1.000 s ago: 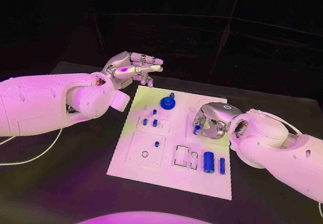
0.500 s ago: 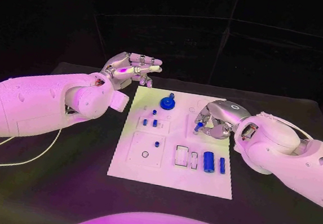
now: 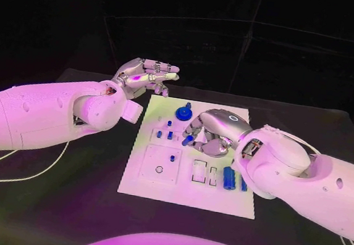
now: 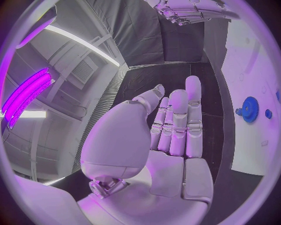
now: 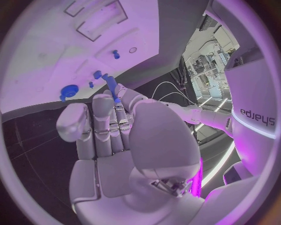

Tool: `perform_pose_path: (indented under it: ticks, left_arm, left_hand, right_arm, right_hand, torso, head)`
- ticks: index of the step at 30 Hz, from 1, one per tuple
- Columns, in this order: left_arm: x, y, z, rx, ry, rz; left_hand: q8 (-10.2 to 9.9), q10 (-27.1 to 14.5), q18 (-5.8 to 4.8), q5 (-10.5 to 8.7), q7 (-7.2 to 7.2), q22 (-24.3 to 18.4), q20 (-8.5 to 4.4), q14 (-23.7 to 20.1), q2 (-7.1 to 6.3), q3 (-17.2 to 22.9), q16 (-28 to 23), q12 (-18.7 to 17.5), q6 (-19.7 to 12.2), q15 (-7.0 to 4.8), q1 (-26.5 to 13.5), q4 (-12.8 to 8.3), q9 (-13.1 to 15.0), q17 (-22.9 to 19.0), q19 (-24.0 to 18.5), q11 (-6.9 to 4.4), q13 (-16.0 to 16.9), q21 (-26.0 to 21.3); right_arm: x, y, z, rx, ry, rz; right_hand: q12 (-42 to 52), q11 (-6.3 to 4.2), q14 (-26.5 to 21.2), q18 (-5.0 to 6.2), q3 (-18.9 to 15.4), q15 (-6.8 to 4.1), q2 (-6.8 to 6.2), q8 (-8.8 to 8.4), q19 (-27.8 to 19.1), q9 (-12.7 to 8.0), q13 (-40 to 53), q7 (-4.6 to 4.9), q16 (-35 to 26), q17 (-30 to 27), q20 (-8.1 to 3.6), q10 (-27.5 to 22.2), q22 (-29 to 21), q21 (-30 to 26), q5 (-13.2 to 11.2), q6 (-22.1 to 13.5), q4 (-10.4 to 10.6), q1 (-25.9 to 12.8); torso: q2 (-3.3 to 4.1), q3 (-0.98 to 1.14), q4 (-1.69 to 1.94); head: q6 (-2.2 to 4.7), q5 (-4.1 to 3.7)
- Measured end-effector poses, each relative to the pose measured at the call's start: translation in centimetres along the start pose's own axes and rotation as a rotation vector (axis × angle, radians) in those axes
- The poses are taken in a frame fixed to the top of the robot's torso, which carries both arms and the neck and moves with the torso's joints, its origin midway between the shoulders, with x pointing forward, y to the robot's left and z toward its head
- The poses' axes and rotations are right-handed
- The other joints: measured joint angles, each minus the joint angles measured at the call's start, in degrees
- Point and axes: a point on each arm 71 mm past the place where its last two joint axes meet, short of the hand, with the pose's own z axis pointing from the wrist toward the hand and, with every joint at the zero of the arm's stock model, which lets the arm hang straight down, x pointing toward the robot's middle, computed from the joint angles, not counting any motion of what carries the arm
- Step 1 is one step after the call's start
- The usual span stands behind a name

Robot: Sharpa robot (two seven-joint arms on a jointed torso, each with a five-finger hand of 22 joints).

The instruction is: Assemble the parts on the task board

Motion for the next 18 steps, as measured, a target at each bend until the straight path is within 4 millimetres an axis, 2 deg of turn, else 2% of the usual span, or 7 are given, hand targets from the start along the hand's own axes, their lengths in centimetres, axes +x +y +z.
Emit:
perform_pose_path:
  ticks: [8, 18]
  left_arm:
    - [0.4, 0.1, 0.2, 0.000, 0.008, -0.004]
    - [0.7, 0.2, 0.4, 0.000, 0.014, -0.006]
  left_hand:
    - [0.0, 0.0, -0.01, 0.00, 0.00, 0.0, 0.00, 0.0, 0.00, 0.0, 0.0, 0.0, 0.0, 0.00, 0.0, 0.0, 0.0, 0.0, 0.0, 0.00, 0.0, 0.0]
    - [0.0, 0.0, -0.03, 0.00, -0.21, -0.1, 0.00, 0.0, 0.00, -0.2, 0.0, 0.0, -0.2, 0.00, 0.0, 0.2, 0.0, -0.1, 0.0, 0.00, 0.1, 0.0]
  right_arm:
    - [2.7, 2.8, 1.8, -0.079, 0.048, 0.041]
    - [5.8, 3.6, 3.0, -0.104, 0.130, 0.050]
  right_hand:
    - [-0.2, 0.00, 0.0, 0.00, 0.0, 0.00, 0.00, 0.08, 0.0, 0.0, 0.0, 0.01, 0.0, 0.0, 0.00, 0.0, 0.0, 0.0, 0.0, 0.0, 0.0, 0.0]
    - [-0.2, 0.00, 0.0, 0.00, 0.2, 0.00, -0.01, 0.07, 0.0, 0.0, 0.0, 0.01, 0.0, 0.0, 0.00, 0.0, 0.0, 0.0, 0.0, -0.1, -0.2, 0.0]
  torso:
    - [0.03, -0.04, 0.00]
    - [0.04, 0.05, -0.02]
  head:
    - [-0.12, 0.35]
    - [-0.41, 0.69]
